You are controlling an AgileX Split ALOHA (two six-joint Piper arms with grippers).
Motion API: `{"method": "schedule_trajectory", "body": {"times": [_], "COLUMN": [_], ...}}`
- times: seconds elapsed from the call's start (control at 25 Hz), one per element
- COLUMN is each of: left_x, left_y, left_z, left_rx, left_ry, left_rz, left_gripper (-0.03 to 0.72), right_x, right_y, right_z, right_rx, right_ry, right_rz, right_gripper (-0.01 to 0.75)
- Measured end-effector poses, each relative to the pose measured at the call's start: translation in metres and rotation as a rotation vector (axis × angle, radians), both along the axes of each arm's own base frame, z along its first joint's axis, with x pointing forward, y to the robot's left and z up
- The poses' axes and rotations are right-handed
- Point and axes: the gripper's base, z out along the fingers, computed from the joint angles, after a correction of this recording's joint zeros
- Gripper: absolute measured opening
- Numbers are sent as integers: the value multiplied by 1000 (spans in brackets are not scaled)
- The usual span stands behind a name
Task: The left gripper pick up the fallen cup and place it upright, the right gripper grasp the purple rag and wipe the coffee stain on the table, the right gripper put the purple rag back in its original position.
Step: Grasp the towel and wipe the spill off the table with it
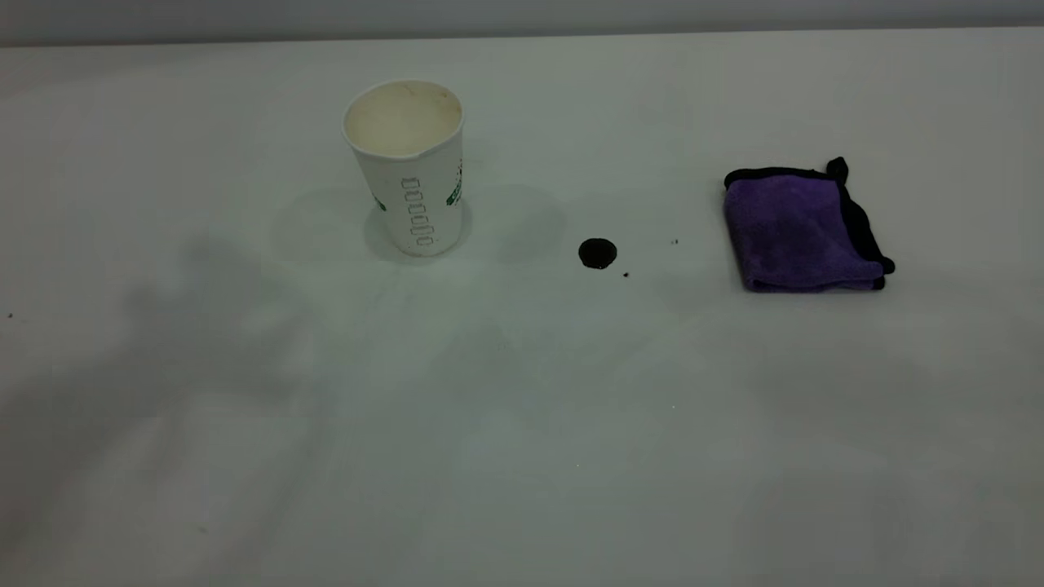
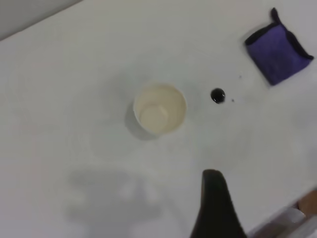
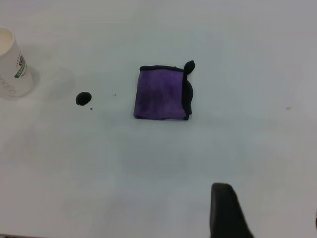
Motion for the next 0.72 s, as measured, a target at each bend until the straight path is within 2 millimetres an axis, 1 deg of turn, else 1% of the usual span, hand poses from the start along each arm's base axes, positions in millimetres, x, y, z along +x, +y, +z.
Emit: {"method": "schedule_trajectory", "body": {"times": [0.08,0.16,0.28,0.36,0.44,0.6,0.68,0.72], "left_x": [-34,-66,-114,-136,-155,-176,-186,-191], "left_y": [10,20,37,47,56,67,72,75], "left_z": [-6,-19,-51,-70,-91,-125,-137,-146], "left_rx": [1,16,56,84,117,155,163,172], "left_ry": [12,33,66,78,90,114,99,104], "left_rz": [16,30,67,98,119,186,217,230], "left_gripper": [535,534,534,534,532,532,532,532], "right_x": [0,0,0,0,0,0,0,0], "right_y": [0,0,0,0,0,0,0,0], "right_z": [0,0,0,0,0,0,0,0], "right_rx": [0,0,0,0,0,0,0,0], "right_ry": [0,0,0,0,0,0,0,0], "right_rz": [0,0,0,0,0,0,0,0], "right_gripper": [466,466,466,466,466,466,466,466]}}
